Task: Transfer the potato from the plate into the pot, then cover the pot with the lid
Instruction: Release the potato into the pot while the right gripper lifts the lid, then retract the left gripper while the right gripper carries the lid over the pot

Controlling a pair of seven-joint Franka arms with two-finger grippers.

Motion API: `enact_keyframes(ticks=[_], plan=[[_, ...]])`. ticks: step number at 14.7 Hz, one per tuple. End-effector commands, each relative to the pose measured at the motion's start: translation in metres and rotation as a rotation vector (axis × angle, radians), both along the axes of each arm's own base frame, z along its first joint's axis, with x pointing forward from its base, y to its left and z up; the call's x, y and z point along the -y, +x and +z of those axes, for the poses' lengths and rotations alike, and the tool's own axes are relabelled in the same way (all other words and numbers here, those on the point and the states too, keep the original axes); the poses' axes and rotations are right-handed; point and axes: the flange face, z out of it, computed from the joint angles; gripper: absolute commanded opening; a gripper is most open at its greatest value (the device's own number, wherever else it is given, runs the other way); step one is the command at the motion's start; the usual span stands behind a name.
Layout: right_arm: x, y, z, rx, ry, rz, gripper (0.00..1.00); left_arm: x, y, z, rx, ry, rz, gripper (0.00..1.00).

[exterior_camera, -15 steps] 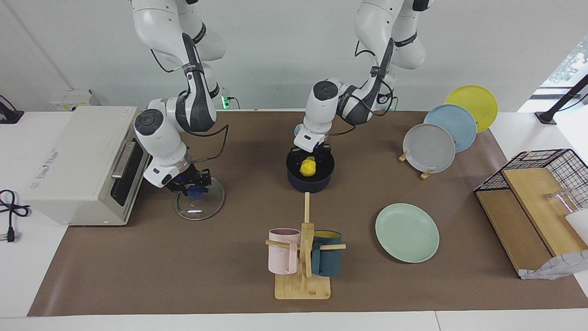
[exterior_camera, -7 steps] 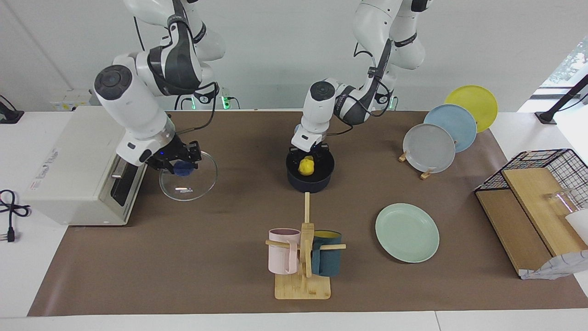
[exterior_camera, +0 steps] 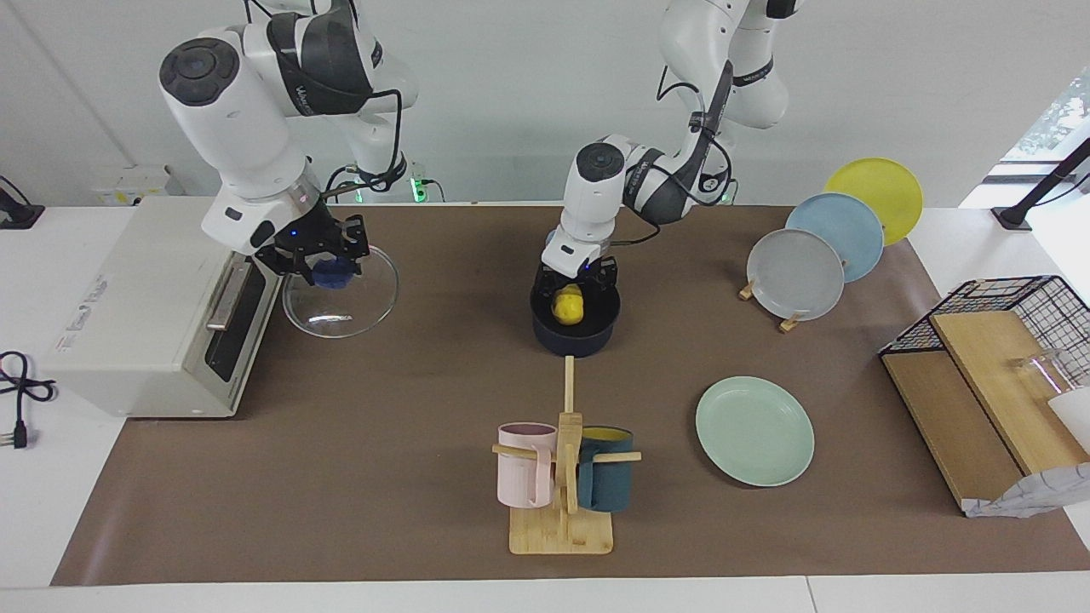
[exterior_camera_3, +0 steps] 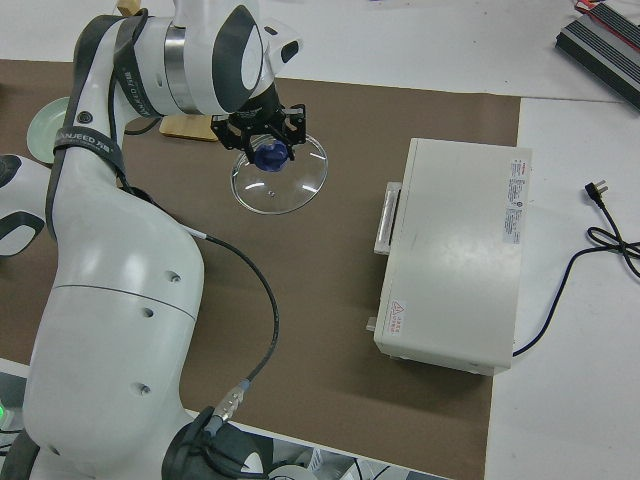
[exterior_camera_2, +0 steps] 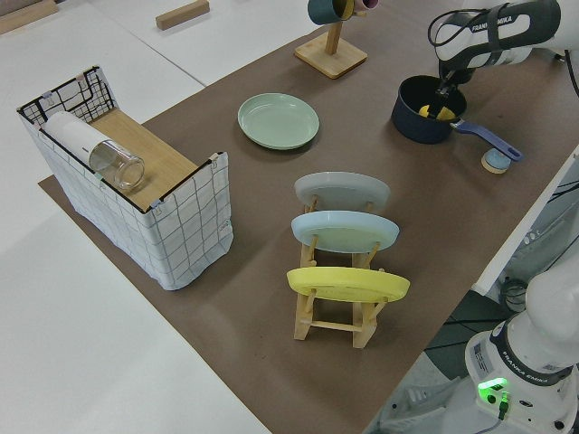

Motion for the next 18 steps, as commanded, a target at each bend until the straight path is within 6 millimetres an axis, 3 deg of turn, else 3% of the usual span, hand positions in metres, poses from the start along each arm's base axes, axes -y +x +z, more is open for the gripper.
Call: enact_keyframes(ticks=[1, 4, 7, 8, 11, 14, 16, 18], plan=[[-0.071, -0.006, -0.017, 0.042, -0.008, 0.009, 0.00, -0.040, 0.038, 0.074, -0.013, 0.004, -0.015, 1.00], [-0.143, -0.014, -0.038, 0.056, -0.005, -0.065, 0.00, -0.098, 0.077, 0.154, -0.004, -0.011, -0.029, 1.00], [-0.189, -0.021, -0.056, 0.071, 0.010, -0.124, 0.00, -0.175, 0.090, 0.203, 0.019, -0.017, -0.072, 1.00], [-0.219, -0.029, -0.064, 0.082, 0.023, -0.128, 0.00, -0.207, 0.094, 0.213, 0.023, -0.014, -0.089, 1.00], [-0.292, -0.045, -0.082, 0.095, 0.020, -0.149, 0.00, -0.273, 0.100, 0.227, 0.029, -0.004, -0.158, 1.00], [-0.318, -0.051, -0.092, 0.095, 0.022, -0.169, 0.00, -0.314, 0.103, 0.233, 0.039, 0.013, -0.180, 1.00], [-0.337, -0.063, -0.104, 0.112, 0.039, -0.169, 0.00, -0.324, 0.104, 0.232, 0.040, 0.033, -0.188, 1.00], [-0.340, -0.065, -0.113, 0.121, 0.019, -0.152, 0.00, -0.331, 0.104, 0.232, 0.030, 0.042, -0.177, 1.00]])
